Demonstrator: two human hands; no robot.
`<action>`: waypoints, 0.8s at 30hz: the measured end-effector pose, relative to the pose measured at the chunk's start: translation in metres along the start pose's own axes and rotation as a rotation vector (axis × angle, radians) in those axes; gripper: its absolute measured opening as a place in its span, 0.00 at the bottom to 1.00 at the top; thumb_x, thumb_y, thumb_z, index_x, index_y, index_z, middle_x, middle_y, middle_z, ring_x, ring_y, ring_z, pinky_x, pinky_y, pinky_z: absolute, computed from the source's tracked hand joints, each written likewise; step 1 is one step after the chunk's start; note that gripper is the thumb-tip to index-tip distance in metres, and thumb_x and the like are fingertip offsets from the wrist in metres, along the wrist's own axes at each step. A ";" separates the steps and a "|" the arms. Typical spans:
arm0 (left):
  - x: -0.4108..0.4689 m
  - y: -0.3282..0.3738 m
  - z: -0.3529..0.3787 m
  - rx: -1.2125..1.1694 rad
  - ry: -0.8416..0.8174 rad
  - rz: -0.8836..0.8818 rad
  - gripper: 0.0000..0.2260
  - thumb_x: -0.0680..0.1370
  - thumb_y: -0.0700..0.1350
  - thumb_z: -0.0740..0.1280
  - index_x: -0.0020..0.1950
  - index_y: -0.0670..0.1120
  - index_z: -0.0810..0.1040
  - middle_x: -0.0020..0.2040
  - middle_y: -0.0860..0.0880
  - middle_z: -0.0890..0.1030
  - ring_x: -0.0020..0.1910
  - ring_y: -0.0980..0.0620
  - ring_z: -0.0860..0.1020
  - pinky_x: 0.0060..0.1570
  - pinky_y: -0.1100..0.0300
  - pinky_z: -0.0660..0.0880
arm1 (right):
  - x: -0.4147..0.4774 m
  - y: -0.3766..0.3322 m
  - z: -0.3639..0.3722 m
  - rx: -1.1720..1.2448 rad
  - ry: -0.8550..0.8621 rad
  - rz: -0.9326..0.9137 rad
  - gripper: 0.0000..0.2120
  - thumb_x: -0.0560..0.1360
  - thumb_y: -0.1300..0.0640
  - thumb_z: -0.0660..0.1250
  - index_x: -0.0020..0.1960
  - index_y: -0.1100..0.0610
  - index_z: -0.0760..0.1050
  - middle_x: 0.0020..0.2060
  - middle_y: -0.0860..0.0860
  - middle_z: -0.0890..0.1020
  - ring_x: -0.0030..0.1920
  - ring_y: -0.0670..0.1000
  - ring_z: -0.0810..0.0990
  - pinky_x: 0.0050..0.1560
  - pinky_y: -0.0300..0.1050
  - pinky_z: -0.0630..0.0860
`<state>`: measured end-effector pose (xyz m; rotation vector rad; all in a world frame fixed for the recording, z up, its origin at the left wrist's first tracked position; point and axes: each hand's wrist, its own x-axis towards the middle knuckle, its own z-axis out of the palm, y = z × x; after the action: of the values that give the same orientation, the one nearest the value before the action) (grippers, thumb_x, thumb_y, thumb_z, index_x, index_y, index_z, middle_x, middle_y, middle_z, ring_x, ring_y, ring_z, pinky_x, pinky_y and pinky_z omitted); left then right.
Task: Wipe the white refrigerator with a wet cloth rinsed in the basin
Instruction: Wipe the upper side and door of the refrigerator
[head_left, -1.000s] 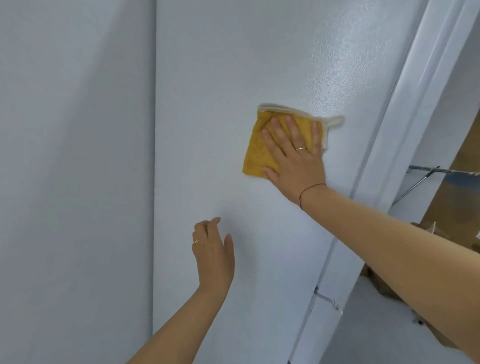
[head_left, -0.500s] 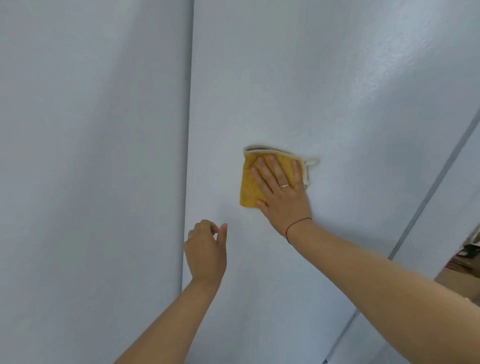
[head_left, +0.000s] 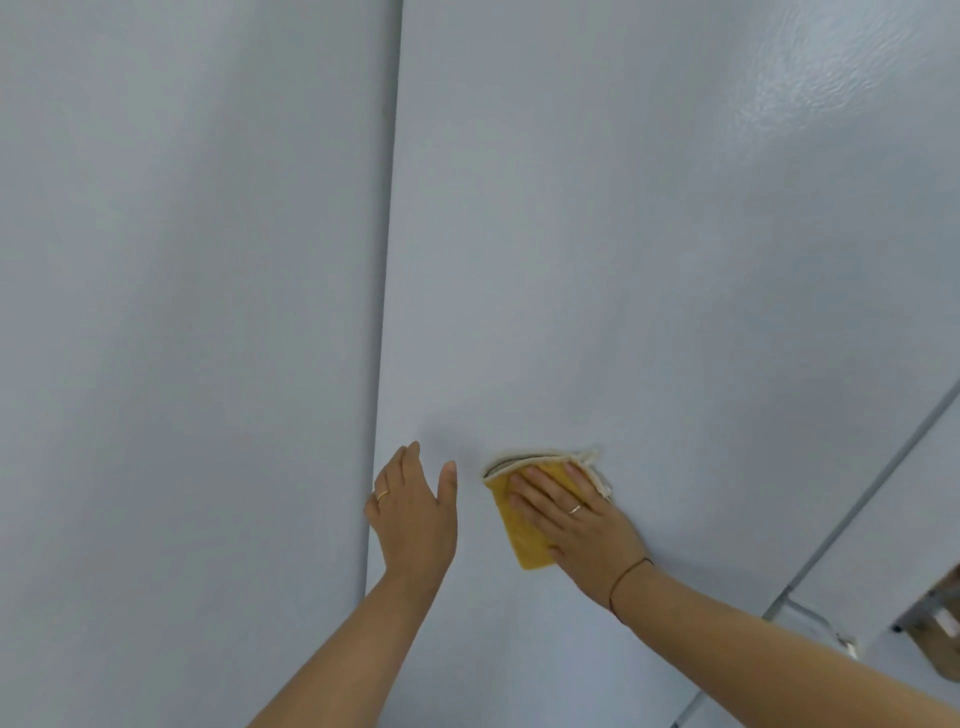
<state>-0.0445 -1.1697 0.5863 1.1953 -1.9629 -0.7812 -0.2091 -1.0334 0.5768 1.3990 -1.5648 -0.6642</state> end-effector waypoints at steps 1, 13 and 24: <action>0.001 0.003 0.001 -0.003 -0.009 0.001 0.25 0.82 0.56 0.54 0.76 0.46 0.59 0.76 0.48 0.62 0.75 0.49 0.57 0.72 0.50 0.51 | 0.000 0.006 -0.004 0.004 0.019 0.023 0.41 0.66 0.44 0.70 0.75 0.53 0.61 0.75 0.49 0.62 0.75 0.53 0.56 0.75 0.59 0.36; 0.032 0.028 -0.011 -0.022 0.029 0.064 0.28 0.82 0.58 0.52 0.78 0.47 0.54 0.78 0.48 0.57 0.77 0.48 0.54 0.73 0.49 0.50 | 0.131 0.113 -0.073 0.079 0.247 0.338 0.38 0.70 0.44 0.65 0.76 0.55 0.58 0.76 0.52 0.58 0.76 0.56 0.54 0.73 0.63 0.38; 0.042 -0.028 -0.005 0.009 0.032 -0.041 0.27 0.82 0.57 0.53 0.78 0.47 0.54 0.77 0.47 0.59 0.76 0.48 0.55 0.72 0.49 0.51 | 0.184 0.076 -0.068 0.099 0.256 0.409 0.36 0.75 0.44 0.60 0.78 0.56 0.52 0.78 0.54 0.53 0.77 0.58 0.51 0.72 0.64 0.34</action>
<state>-0.0406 -1.2192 0.5784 1.2489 -1.9235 -0.7700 -0.1759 -1.1828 0.7219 1.1320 -1.6239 -0.1569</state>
